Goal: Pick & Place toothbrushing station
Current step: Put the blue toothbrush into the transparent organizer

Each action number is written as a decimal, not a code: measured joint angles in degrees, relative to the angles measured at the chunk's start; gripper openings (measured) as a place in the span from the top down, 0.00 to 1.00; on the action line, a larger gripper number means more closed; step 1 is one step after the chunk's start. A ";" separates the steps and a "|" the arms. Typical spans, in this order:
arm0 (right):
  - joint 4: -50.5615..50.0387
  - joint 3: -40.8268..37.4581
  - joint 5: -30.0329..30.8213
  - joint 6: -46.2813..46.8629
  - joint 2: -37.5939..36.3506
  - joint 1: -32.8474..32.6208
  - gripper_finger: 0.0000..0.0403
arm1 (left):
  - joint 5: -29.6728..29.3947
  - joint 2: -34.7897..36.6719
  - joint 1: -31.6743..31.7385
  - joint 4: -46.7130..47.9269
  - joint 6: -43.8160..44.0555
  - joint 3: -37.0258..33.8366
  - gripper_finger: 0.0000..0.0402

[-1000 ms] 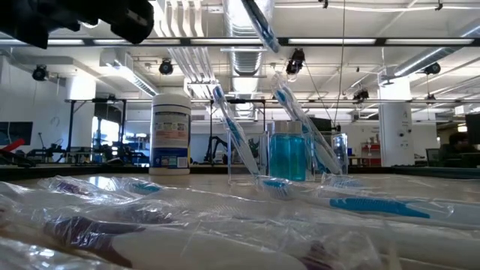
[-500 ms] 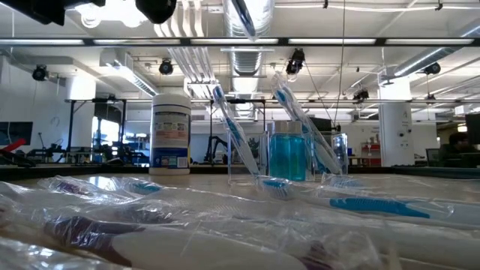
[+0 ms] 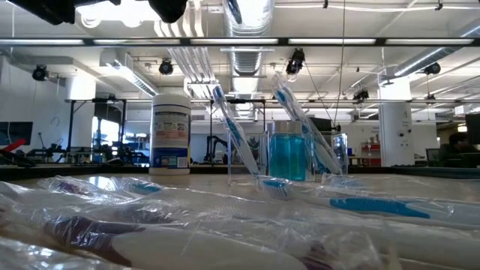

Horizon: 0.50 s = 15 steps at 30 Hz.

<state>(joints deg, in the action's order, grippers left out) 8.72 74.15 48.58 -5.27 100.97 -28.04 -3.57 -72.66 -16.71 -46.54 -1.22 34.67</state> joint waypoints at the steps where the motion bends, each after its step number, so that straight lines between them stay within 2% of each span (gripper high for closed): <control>1: 0.10 -0.02 -0.14 -0.49 0.07 0.03 0.96 | 0.10 -0.11 0.00 -0.48 -0.32 0.27 0.27; 10: 1.24 -0.04 -0.20 -1.43 0.56 0.89 0.96 | 0.20 -0.25 0.00 -2.62 -0.42 0.82 0.32; 15: 1.94 -0.09 -0.20 -1.89 0.56 0.87 0.96 | 1.18 -0.24 0.00 -2.13 -0.40 0.79 0.47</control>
<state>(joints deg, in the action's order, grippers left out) 10.67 74.06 48.38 -7.16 101.54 -27.18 -2.40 -72.90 -16.71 -48.67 -1.61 35.46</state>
